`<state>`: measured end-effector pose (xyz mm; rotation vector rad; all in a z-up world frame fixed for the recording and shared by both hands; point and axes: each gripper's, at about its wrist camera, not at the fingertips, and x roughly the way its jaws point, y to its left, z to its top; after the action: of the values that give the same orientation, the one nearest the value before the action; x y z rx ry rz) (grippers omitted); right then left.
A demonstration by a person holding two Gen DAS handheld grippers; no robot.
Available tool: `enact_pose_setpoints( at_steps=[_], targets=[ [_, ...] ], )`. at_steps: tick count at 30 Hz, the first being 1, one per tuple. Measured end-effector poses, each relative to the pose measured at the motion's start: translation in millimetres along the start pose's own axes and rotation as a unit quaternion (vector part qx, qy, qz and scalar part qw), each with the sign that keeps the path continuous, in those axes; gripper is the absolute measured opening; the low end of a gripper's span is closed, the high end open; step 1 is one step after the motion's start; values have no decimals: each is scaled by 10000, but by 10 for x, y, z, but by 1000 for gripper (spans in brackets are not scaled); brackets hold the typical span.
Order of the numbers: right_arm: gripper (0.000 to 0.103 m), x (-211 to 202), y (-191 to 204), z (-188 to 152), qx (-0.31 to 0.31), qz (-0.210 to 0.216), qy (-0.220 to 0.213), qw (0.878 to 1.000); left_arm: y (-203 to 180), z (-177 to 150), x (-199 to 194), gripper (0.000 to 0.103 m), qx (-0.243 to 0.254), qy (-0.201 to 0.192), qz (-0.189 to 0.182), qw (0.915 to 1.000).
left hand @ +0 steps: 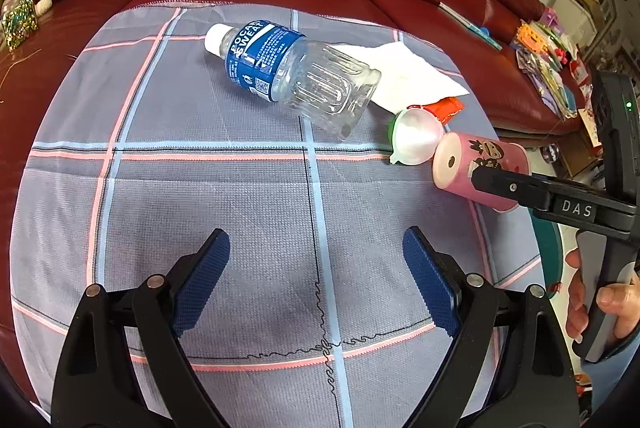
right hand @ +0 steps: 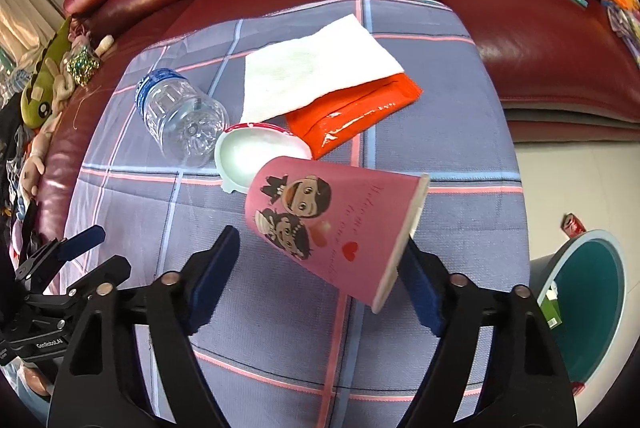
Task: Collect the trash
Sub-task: 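Grasp the pink cartoon paper cup by its rim with the right gripper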
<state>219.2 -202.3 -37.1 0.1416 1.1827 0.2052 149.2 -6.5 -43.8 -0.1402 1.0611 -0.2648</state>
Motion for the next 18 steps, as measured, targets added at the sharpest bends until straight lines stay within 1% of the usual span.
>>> enact_pose_setpoints(
  at_steps=[3, 5, 7, 8, 9, 10, 11, 12, 18],
  targets=[
    [70, 9, 53, -2, -33, -4, 36, 10000, 13, -4, 2, 84, -22, -14, -43, 10000],
    [62, 5, 83, -2, -86, -41, 35, 9999, 18, -2, 7, 84, -28, -19, -60, 10000],
    [48, 2, 104, -4, -118, -49, 46, 9999, 14, -2, 14, 84, -30, -15, -84, 10000],
    [43, -1, 116, -5, -137, -28, 66, 9999, 3, 0, 17, 84, -30, -11, -92, 10000],
    [35, -8, 129, -9, -144, -7, 65, 9999, -8, -2, 19, 84, -29, -13, -97, 9999],
    [24, -25, 144, -15, -172, -23, 46, 9998, -15, 0, 20, 84, -24, -20, -110, 9999],
    [9, -41, 160, -23, -199, -36, 30, 9998, -23, -1, 23, 84, -17, -25, -121, 9999],
    [6, -70, 168, -29, -203, -14, 10, 9998, -38, 1, 28, 84, 2, -24, -131, 9999],
    [5, -207, 139, -55, -179, 14, -93, 9998, -126, 31, 61, 84, 134, -33, -146, 9998]
  ],
)
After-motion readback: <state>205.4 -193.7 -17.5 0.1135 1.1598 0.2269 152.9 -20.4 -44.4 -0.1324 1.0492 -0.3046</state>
